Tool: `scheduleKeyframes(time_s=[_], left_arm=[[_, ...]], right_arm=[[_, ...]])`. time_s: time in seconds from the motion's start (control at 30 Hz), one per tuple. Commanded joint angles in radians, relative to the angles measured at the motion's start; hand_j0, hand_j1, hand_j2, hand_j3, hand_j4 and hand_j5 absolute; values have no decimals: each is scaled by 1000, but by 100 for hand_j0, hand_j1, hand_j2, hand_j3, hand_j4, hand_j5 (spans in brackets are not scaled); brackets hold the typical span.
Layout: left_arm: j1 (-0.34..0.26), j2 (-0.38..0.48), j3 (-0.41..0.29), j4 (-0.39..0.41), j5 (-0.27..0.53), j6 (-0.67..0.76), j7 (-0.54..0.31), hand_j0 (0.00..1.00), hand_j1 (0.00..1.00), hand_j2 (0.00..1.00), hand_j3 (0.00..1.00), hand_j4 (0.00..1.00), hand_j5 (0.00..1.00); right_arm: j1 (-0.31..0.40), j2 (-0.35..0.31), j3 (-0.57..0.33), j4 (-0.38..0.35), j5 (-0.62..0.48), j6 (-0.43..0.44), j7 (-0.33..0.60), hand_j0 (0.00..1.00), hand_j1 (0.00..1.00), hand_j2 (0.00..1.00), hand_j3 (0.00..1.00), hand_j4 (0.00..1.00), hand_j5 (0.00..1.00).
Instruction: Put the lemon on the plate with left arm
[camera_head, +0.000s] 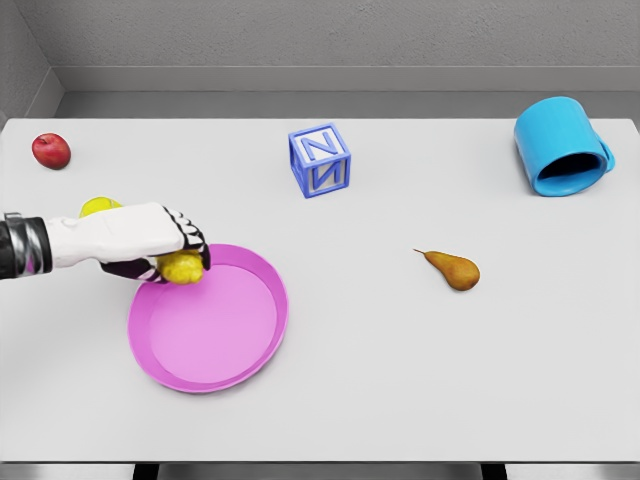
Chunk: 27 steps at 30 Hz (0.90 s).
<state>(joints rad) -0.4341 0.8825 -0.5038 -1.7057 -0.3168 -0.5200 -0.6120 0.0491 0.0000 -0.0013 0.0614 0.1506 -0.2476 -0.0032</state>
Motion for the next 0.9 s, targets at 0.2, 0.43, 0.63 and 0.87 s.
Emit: scheduleKeyframes(time_s=[0.2,0.43,0.63,0.87], left_arm=[[41,7,8,-95,8,0,1,53,53,53,53,53,53],[40,12,25,-95,8,-2,1,100,100,100,100,100,100],[43,107,82,-80,38,-91,1,100,100,100,100,100,100],[46,150,117,-9,65,-91,1,100,100,100,100,100,100]], right_arm=[[0,0,0,0,0,1,0,100,100,100,100,100,100],[0,0,0,0,0,1,0,100,100,100,100,100,100],[0,0,0,0,0,-1,0,100,100,100,100,100,100],[0,0,0,0,0,-1,0,100,100,100,100,100,100]])
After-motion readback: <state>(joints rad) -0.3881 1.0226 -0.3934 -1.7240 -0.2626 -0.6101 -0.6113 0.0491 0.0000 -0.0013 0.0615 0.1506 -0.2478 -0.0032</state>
